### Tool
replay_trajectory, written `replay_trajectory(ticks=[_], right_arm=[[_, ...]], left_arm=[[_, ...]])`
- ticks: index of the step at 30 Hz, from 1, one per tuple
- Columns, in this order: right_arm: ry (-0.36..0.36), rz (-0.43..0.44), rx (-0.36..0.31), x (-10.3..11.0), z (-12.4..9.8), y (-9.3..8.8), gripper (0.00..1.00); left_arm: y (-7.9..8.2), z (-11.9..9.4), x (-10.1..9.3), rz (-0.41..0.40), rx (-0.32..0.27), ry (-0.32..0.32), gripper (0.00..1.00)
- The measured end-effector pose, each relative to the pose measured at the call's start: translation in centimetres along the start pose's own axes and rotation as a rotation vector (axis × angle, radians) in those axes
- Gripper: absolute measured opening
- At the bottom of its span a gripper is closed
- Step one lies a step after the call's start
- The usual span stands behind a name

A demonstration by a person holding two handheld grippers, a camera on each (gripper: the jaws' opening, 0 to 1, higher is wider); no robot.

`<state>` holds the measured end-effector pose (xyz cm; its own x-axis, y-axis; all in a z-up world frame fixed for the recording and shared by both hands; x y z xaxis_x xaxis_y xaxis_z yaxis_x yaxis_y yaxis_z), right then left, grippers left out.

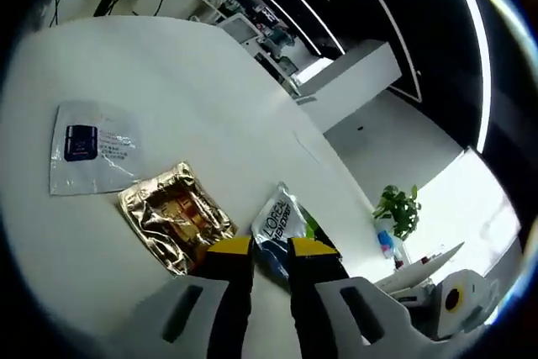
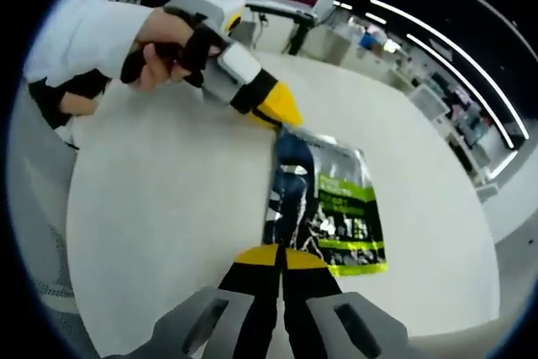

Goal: Arrange the skincare products in the storage area until every visible bottle or jar stands upright without overlapping.

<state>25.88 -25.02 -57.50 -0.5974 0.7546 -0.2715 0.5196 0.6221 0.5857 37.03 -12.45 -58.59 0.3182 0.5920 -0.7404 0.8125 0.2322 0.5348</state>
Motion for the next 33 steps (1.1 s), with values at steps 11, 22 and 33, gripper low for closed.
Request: replay_trajectory(ticks=[11,22,33], right_arm=[[0.001,0.000,-0.004,0.0,0.0,0.0,0.00],[0.010,0.015,-0.007,0.0,-0.1,0.0,0.00],[-0.006,-0.106,0.037,0.4,-0.2,0.4,0.00]], left_arm=[[1.1,0.2,0.2,0.003,-0.095,0.054,0.00],[1.1,1.4,0.5,0.097,0.004,0.016,0.02],[1.5,2.6,0.5,0.098,0.067,-0.019,0.00]])
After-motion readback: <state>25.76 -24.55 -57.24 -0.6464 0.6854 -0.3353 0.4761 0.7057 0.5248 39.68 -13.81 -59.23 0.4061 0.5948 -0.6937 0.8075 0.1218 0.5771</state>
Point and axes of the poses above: the point that each gripper's makers call its tool centre point, and the gripper's own axes: z roughly forward along the fingers, x roughly to its left, y roughly out of its top, the point moved 6 cm from there along -z, roughly backward along the fingers, and after that the axes turned 3 degrees about y, right-handed, at the moved point
